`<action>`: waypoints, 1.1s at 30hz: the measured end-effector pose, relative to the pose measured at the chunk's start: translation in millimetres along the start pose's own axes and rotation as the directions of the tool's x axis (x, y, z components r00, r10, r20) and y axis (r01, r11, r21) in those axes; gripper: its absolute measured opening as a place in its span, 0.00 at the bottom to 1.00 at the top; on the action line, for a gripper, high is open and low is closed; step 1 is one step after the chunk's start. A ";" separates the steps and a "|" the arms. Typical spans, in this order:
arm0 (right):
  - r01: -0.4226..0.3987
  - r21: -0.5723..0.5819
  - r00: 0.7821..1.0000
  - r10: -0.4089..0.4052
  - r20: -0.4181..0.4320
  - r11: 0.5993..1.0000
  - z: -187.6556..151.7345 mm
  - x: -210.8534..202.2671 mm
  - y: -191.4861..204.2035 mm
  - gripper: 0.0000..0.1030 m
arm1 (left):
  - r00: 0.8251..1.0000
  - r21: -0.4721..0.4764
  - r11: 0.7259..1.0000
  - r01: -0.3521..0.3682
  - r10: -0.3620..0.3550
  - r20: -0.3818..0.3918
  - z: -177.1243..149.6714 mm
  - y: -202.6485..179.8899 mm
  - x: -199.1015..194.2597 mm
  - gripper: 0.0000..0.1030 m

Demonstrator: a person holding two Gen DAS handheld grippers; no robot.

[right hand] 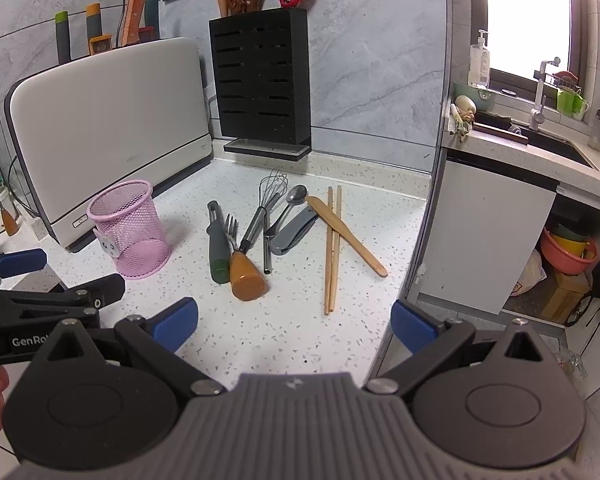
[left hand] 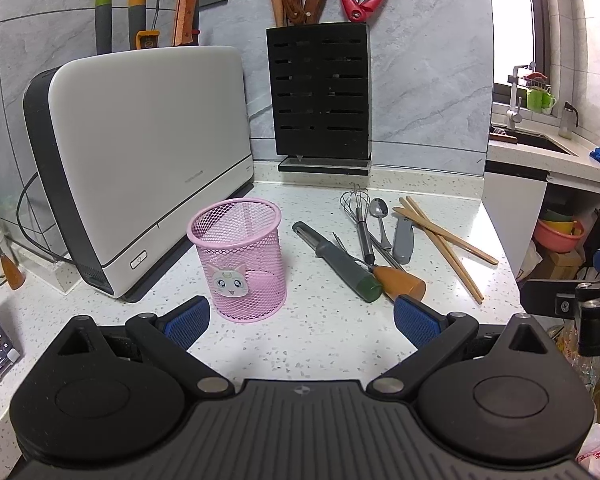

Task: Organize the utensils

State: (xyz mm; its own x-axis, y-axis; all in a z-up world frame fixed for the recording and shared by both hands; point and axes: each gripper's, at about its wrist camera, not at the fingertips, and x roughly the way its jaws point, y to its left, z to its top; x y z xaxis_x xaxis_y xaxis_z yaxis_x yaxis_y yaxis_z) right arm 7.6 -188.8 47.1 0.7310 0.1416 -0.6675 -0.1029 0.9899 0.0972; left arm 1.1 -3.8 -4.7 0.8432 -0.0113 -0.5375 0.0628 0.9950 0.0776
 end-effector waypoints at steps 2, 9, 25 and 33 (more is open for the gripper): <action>-0.001 0.000 1.000 0.001 0.000 1.000 -0.3 -0.1 -0.7 0.97 | 1.000 0.000 1.000 0.001 -0.001 0.000 0.0 -0.1 0.1 1.00; 0.000 -0.001 1.000 0.000 0.000 1.000 0.1 0.1 0.5 0.97 | 1.000 0.000 1.000 0.002 -0.002 0.001 -0.5 -0.5 0.2 1.00; 0.004 -0.015 1.000 -0.004 -0.008 1.000 -0.5 1.3 4.6 0.97 | 1.000 -0.001 1.000 0.003 -0.003 0.002 -1.2 -0.4 0.1 1.00; 0.005 -0.017 1.000 -0.005 -0.010 1.000 0.5 1.7 5.6 0.97 | 1.000 -0.003 1.000 0.005 -0.005 0.000 -2.2 0.5 0.7 1.00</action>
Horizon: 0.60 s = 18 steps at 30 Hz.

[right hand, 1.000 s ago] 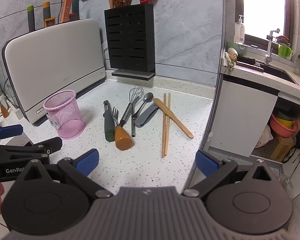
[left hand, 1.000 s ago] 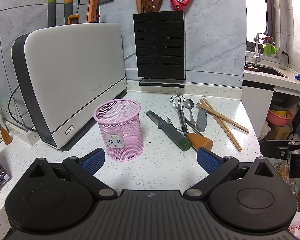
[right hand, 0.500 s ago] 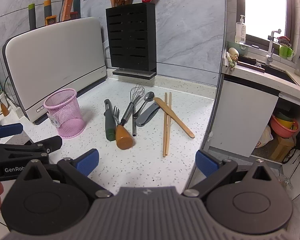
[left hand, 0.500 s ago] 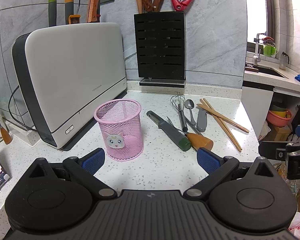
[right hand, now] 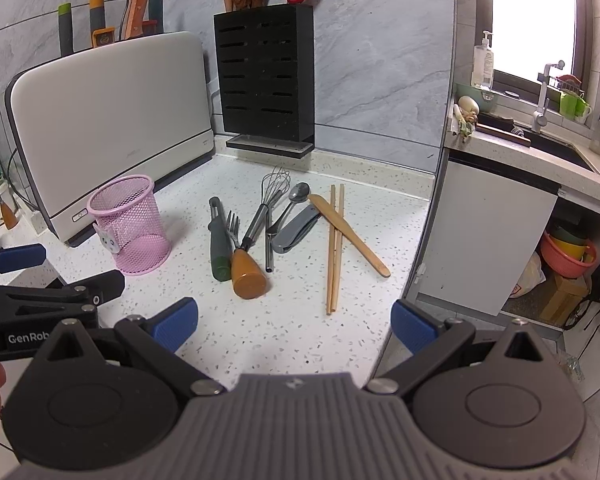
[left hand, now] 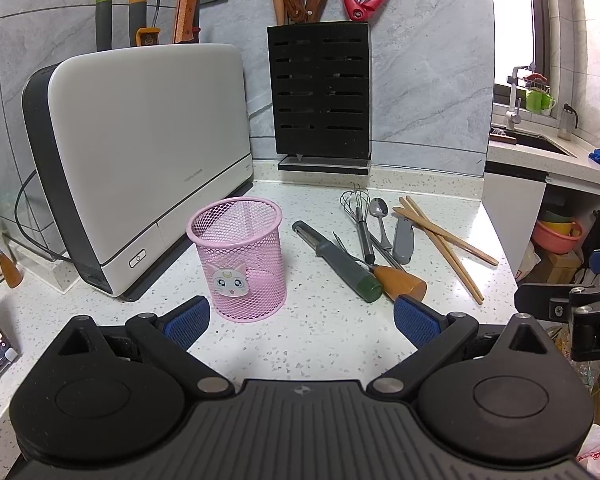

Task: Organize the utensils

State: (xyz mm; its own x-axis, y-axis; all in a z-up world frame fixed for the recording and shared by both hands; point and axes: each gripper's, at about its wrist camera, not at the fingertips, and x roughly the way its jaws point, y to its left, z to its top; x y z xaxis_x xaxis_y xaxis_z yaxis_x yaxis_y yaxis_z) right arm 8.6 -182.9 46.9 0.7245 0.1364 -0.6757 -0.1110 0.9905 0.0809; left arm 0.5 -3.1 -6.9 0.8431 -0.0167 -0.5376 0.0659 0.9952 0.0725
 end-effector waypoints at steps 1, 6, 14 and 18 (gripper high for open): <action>0.000 0.000 1.000 0.000 0.000 1.000 -0.1 0.0 0.1 0.97 | 1.000 -0.002 1.000 0.000 0.000 -0.002 -0.2 0.7 0.2 1.00; -0.001 -0.001 1.000 0.001 -0.005 1.000 0.6 1.4 0.2 0.97 | 1.000 -0.004 1.000 0.002 -0.002 -0.006 -0.8 1.8 1.0 1.00; 0.001 -0.001 1.000 -0.001 -0.010 1.000 1.4 3.1 1.0 0.97 | 1.000 -0.007 1.000 0.000 0.000 -0.012 -0.6 3.9 3.5 1.00; 0.003 -0.002 1.000 -0.003 -0.016 1.000 2.3 5.8 1.4 0.97 | 1.000 -0.010 1.000 0.007 -0.007 -0.014 0.0 5.4 4.5 1.00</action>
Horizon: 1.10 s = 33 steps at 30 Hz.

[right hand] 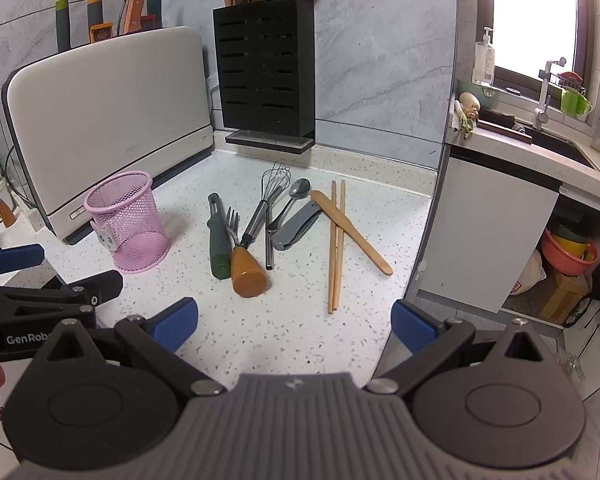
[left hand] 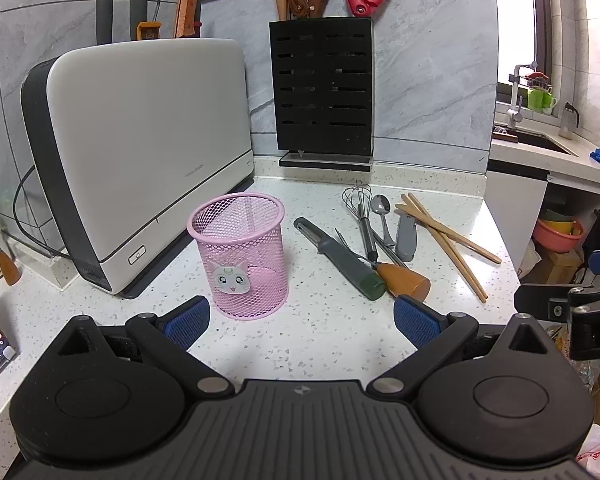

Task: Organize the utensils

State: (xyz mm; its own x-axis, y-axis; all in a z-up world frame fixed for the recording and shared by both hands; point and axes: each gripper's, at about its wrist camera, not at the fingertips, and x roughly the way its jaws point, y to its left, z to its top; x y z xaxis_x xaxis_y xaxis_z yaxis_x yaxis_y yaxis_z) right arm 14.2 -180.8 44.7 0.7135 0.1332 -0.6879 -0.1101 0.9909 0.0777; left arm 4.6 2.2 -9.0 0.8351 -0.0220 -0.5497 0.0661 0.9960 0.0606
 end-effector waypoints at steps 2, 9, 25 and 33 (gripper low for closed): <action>0.001 -0.002 1.000 -0.001 -0.003 1.000 0.1 0.9 0.5 0.97 | 1.000 -0.003 1.000 0.001 -0.001 -0.003 -0.4 0.7 0.8 1.00; 0.003 0.000 1.000 -0.003 -0.014 1.000 0.4 6.0 1.0 0.97 | 1.000 -0.011 1.000 0.001 -0.001 -0.012 -0.7 3.1 6.2 1.00; -0.013 -0.043 0.995 0.017 0.100 0.999 24.5 43.4 0.4 0.97 | 0.999 -0.054 0.999 -0.001 0.004 0.054 29.0 45.5 51.9 1.00; -0.078 -0.009 0.994 0.078 0.076 0.997 38.2 74.2 5.5 0.97 | 0.998 -0.061 0.998 0.031 -0.028 0.064 25.1 52.9 85.2 1.00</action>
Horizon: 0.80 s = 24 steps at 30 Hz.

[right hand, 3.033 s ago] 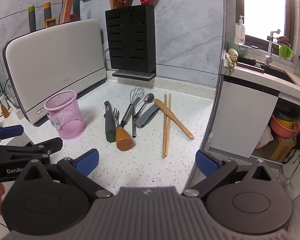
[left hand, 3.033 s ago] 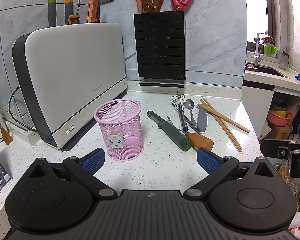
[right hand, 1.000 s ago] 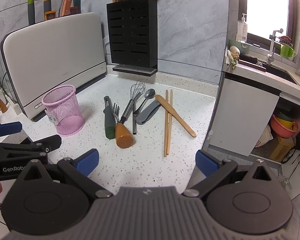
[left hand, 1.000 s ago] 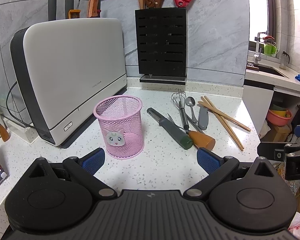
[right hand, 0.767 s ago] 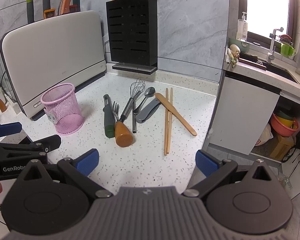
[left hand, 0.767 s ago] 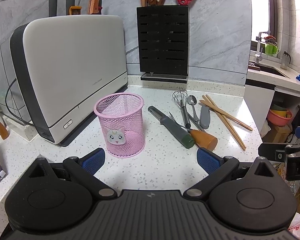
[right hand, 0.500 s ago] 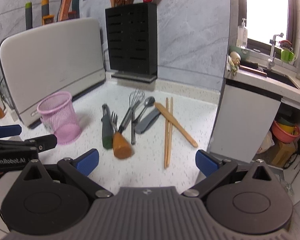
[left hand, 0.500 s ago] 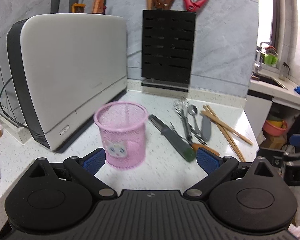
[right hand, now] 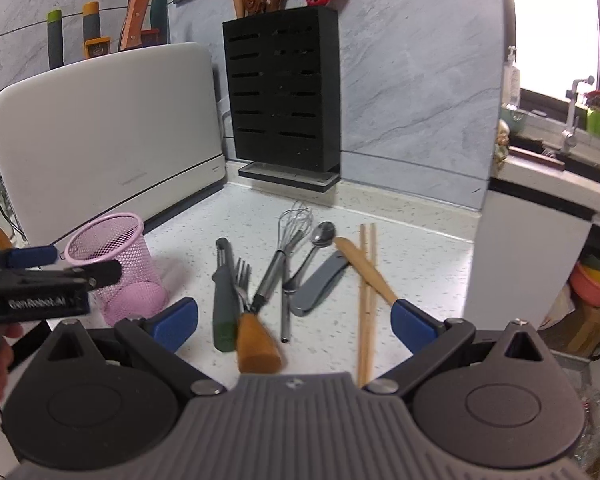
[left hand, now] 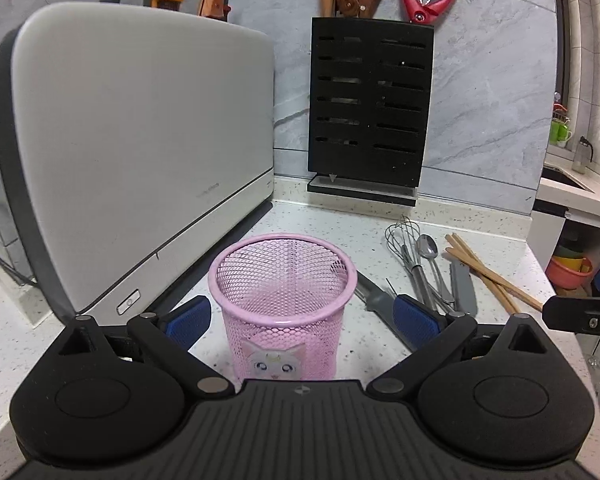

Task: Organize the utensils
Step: 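Grasp the pink mesh cup with the left tool while the right tool approaches the green peeler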

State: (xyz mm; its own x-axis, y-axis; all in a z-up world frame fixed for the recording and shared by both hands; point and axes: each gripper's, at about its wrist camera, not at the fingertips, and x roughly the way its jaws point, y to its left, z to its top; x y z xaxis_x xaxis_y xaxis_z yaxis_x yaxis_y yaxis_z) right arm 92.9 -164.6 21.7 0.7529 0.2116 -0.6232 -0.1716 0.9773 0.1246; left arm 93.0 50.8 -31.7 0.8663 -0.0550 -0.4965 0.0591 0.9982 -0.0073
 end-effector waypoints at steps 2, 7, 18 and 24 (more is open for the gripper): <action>-0.012 0.006 1.000 0.012 -0.003 1.000 0.7 5.0 0.6 0.97 | 1.000 0.003 1.000 -0.003 0.003 0.002 -2.0 1.6 6.3 1.00; -0.016 0.014 0.999 0.016 -0.037 1.000 3.8 15.5 1.5 0.97 | 1.000 -0.015 1.000 -0.012 0.011 -0.015 -1.1 7.2 19.0 1.00; 0.000 0.021 0.997 0.001 -0.078 1.000 11.4 37.2 -4.3 0.97 | 0.999 0.010 1.000 -0.005 0.005 -0.032 4.4 9.4 26.5 0.90; -0.030 -0.039 0.995 0.026 -0.100 0.999 23.2 47.1 0.4 0.80 | 0.997 0.008 0.999 0.049 -0.048 -0.065 6.0 6.6 19.4 0.90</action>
State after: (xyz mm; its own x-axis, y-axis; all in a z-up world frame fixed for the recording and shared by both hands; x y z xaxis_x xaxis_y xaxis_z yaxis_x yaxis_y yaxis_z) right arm 143.0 -154.0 10.3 0.6810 0.2346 -0.6937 -0.2190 0.9692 0.1127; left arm 113.2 56.2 -36.2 0.8285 -0.1013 -0.5508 0.1053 0.9941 -0.0245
